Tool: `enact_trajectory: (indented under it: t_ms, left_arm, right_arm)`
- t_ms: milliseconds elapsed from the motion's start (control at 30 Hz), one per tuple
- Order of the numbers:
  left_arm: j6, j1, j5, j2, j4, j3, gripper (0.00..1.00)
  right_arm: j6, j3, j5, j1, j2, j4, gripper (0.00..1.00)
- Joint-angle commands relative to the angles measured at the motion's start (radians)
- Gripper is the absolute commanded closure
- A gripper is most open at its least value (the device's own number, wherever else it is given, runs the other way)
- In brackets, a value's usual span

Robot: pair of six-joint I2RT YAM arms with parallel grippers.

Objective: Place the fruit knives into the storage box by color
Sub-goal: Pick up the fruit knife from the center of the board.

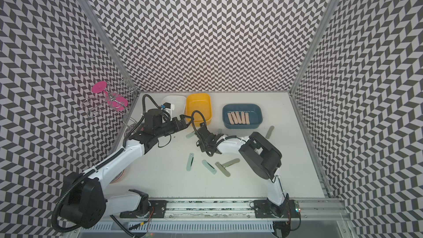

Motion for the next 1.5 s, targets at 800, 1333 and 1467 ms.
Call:
enact_trajectory:
  t_ms: [800, 1333, 1467]
  left_arm:
    - [-0.006, -0.021, -0.018, 0.022, 0.021, 0.059, 0.00]
    - [0.005, -0.068, -0.018, 0.079, 0.022, 0.124, 0.00]
    - [0.016, -0.110, -0.016, 0.135, 0.024, 0.186, 0.00]
  right_arm:
    - [0.030, -0.068, -0.030, -0.036, -0.218, 0.006, 0.83]
    - [0.021, -0.092, -0.082, -0.220, -0.401, 0.008, 0.83]
    - [-0.004, -0.094, -0.103, -0.327, -0.447, 0.007, 0.83]
